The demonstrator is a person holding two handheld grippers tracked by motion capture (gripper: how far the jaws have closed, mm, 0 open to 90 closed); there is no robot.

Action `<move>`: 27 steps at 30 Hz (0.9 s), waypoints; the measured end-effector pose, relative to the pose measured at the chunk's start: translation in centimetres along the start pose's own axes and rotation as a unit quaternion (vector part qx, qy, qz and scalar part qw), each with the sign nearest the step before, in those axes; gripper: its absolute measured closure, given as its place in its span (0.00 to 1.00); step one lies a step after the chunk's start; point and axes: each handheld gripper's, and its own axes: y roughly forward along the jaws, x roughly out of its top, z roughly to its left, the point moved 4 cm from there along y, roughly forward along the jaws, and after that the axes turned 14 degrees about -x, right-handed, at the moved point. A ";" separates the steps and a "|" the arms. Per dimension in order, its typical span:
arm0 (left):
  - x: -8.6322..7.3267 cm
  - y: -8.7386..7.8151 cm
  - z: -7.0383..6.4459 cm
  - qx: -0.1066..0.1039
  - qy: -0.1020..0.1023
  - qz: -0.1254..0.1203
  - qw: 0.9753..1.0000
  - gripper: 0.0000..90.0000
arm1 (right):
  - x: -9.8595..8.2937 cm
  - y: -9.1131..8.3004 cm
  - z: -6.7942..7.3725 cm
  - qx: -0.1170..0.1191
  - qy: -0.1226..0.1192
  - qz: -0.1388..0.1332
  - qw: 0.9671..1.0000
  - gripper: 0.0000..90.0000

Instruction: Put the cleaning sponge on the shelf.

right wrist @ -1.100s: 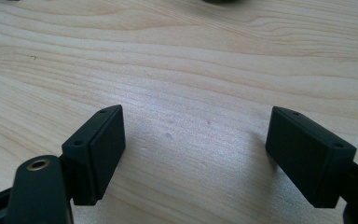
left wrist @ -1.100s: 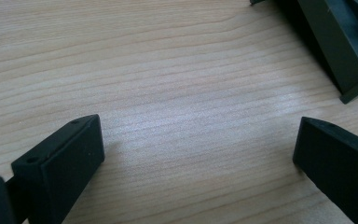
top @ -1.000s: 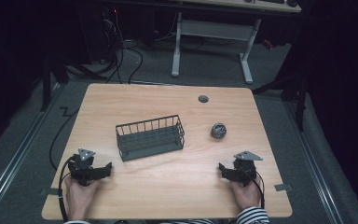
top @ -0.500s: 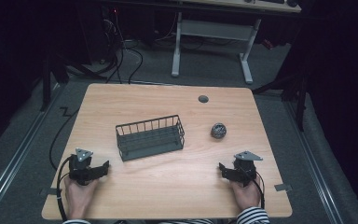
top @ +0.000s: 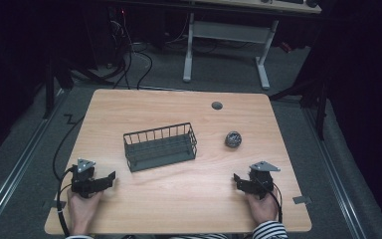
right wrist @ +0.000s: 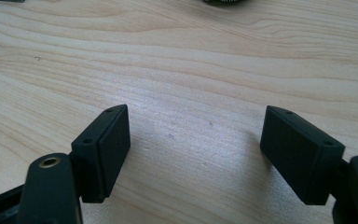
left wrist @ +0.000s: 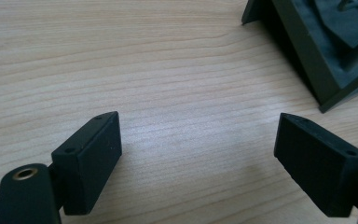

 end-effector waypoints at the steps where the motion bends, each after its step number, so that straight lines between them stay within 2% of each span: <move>1: 0.1 -0.3 -0.1 -0.007 -0.003 -0.007 1.000 0.18 | 0.0 0.0 0.0 0.000 0.000 0.000 1.000 0.27; 6: 0.6 -1.0 -0.5 -0.027 -0.006 -0.017 0.999 0.18 | 0.0 0.0 0.0 0.001 -0.001 -0.001 1.000 0.28; 9: 1.2 -1.6 -1.1 -0.048 0.000 -0.024 0.999 0.19 | 0.0 0.0 0.0 0.000 -0.001 -0.001 1.000 0.28; 18: 2.2 -2.4 -2.1 -0.078 -0.001 -0.029 0.997 0.18 | 0.0 0.0 0.1 -0.001 -0.004 -0.003 1.000 0.29; 23: 3.5 -3.1 -3.0 -0.088 0.009 -0.040 0.995 0.17 | 0.0 0.0 0.1 0.000 -0.004 -0.003 1.000 0.29; 27: 4.7 -4.1 -4.0 -0.102 0.019 -0.054 0.993 0.17 | 0.0 0.0 0.1 0.000 -0.004 -0.003 1.000 0.30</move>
